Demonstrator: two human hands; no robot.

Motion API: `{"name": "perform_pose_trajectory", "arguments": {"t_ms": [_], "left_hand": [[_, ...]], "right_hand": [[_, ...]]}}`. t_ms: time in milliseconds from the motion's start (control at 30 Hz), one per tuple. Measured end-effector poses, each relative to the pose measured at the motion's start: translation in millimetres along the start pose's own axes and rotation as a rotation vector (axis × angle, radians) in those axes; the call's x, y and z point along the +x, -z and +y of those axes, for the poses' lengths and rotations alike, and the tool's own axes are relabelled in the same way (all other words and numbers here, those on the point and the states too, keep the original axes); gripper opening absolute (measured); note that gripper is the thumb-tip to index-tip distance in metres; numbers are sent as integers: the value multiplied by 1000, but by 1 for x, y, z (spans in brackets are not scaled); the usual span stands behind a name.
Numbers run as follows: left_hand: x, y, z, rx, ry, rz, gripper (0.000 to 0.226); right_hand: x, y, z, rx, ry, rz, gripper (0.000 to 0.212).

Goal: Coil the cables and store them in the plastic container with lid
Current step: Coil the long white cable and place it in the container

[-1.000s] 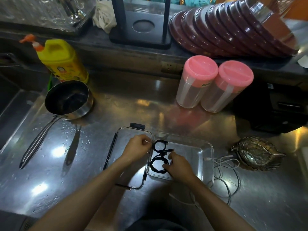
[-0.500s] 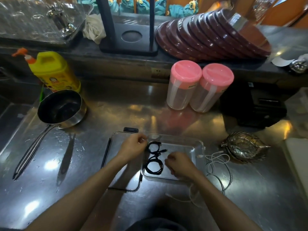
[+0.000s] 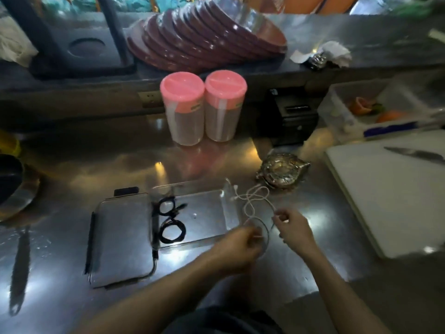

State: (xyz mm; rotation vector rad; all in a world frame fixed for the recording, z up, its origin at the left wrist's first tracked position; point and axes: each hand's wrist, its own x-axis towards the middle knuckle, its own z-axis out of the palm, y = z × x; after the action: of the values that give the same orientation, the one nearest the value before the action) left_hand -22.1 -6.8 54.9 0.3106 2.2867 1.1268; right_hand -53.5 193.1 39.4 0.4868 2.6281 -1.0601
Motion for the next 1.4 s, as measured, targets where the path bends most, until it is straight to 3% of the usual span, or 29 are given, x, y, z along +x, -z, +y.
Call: {"name": "perform_pose_trajectory", "arguments": {"t_ms": [100,233,433,600,767,867,1000,1100,1233,1300,1400], "left_hand": [[2,-36,-7,98,-2,67,20],[5,-64,-33,233,199,94,36],[3,-71,-49,294,158,92,25],[-5,-59,-38,227,108,121,29],[-8,-43,-11,129,-32,141,21],[-22,-23,17,-139,-75,197,34],[-40,23,41,-457,-152,217,22],[-49,61,49,-714,-202,246,25],[-60,92,52,-1023,-195,267,28],[-62,100,54,-1263,-181,272,31],[-63,109,52,-1574,-179,323,35]], "right_hand": [[-13,-18,31,-137,-22,-103,16],[-26,-49,62,-139,-69,-119,23],[-20,-67,74,-125,-107,-101,16],[-22,-27,39,269,-65,-38,15],[-32,31,-20,542,175,-24,10],[-29,63,-53,683,290,78,12],[-12,88,-89,821,305,91,10],[-2,81,-105,818,259,-14,9],[-8,58,-128,902,182,-159,33],[-18,46,-134,948,115,-302,44],[-34,26,-123,738,160,-591,52]]}}
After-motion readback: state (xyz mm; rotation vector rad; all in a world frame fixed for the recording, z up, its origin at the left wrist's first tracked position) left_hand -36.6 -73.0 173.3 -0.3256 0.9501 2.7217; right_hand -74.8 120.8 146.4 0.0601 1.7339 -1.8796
